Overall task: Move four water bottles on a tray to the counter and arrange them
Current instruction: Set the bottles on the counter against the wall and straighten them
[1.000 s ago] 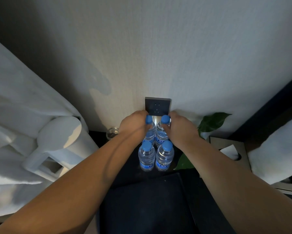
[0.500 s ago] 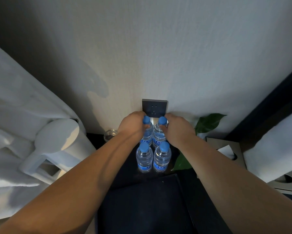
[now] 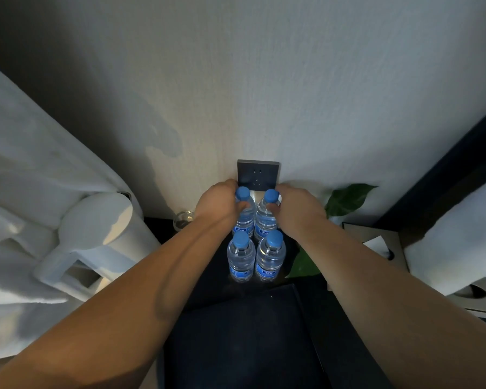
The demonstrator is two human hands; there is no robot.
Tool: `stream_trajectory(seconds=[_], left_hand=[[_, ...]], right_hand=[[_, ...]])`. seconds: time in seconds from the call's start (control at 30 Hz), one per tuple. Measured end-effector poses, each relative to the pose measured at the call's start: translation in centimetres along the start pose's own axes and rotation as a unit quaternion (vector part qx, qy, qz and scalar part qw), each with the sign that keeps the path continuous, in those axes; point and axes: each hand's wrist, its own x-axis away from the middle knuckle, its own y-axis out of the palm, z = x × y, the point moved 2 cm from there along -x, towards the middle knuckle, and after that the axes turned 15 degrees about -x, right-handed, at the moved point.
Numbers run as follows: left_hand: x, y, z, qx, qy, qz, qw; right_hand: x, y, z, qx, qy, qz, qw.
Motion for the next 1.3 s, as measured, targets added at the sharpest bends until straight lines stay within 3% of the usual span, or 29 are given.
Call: stream_trajectory(seconds=[0.13, 0.3, 0.47, 0.7, 1.3], left_hand=[[1.2, -0.5, -0.4, -0.027, -0.02, 0.009, 0.999], [3.7, -0.5, -0.5, -0.033, -0.068, -0.047, 0.996], [5.9, -1.6, 0.1, -0.079, -0.012, -0.018, 0.997], [8.1, -1.7, 0.7, -0.124, 0.068, -0.012, 0.99], [8.6, -2.3, 0.6, -0.134, 0.132, -0.035, 0.982]], right_hand=[[1.0, -0.2, -0.1, -0.008, 0.011, 0.008, 1.0], [3.1, 0.0, 0.3, -0.037, 0.019, 0.021, 0.999], [5.2, 0.1, -0.2, -0.055, -0.028, 0.023, 0.998], [7.7, 0.0, -1.3, 0.007, -0.085, 0.003, 0.996], [9.3, 0.4, -1.9, 0.06, -0.036, -0.066, 0.995]])
